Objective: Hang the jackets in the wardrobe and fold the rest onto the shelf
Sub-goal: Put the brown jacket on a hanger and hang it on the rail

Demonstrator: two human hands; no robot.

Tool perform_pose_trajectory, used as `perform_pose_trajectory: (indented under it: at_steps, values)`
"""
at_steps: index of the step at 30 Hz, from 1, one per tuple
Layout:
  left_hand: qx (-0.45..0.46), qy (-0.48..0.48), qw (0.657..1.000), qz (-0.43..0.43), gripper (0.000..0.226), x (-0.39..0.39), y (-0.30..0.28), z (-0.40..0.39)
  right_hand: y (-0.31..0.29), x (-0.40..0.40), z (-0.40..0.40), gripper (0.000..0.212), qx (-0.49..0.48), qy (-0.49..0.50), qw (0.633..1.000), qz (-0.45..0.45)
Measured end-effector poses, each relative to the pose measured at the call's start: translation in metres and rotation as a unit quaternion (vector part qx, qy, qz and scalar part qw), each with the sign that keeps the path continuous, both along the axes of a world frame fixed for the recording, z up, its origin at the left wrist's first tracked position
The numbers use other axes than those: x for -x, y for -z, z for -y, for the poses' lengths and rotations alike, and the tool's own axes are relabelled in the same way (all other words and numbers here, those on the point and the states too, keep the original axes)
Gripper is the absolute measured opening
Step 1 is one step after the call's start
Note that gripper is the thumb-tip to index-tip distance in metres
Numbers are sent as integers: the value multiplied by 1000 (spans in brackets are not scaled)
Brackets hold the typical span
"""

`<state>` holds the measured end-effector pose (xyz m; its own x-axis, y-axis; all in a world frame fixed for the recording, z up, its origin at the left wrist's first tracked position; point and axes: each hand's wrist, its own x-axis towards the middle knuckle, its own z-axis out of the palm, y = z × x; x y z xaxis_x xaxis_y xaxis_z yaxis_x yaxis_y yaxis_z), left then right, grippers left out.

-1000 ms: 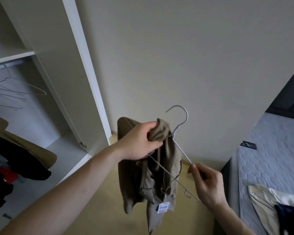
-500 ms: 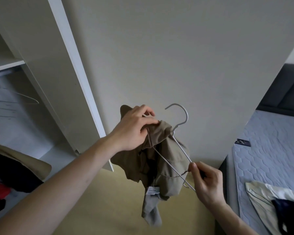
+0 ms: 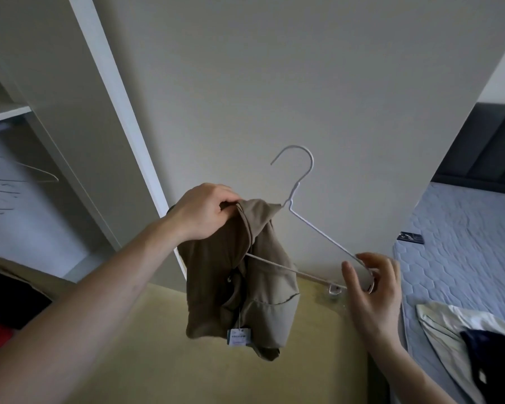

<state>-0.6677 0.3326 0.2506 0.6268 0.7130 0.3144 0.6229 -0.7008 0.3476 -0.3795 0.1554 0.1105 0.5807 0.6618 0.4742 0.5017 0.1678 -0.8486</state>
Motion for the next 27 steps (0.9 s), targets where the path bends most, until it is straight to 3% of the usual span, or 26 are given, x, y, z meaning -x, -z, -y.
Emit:
perform_pose_trajectory:
  at_steps: [5, 9, 13, 16, 20, 23, 25, 27]
  values:
    - [-8, -15, 1000, -17, 18, 0, -5, 4, 51, 32, 20, 38, 81, 50, 994, -51]
    - [-7, -28, 1000, -1, 24, -1, -12, 9, 81, 65, 22, 28, 245, -85, 957, -130]
    - [-14, -34, 999, 12, 25, -4, -25, 18, 94, 93, 11, 53, 475, -252, 832, -137]
    - [-12, -29, 999, 26, 25, -5, -36, 27, 94, 108, -4, 79, 554, -288, 723, -295]
    - [-3, -20, 999, 44, 21, -5, -46, 39, 100, 115, -31, 98, 504, -287, 612, -538]
    - [3, -19, 999, 46, 26, -3, -51, 45, 98, 125, -46, 79, 453, -272, 612, -588]
    - [7, -21, 999, 50, 26, 0, -52, 45, 98, 129, -54, 57, 421, -248, 632, -601]
    - [6, -32, 998, 59, 24, 6, -51, 44, 98, 126, -60, 50, 395, -212, 660, -603]
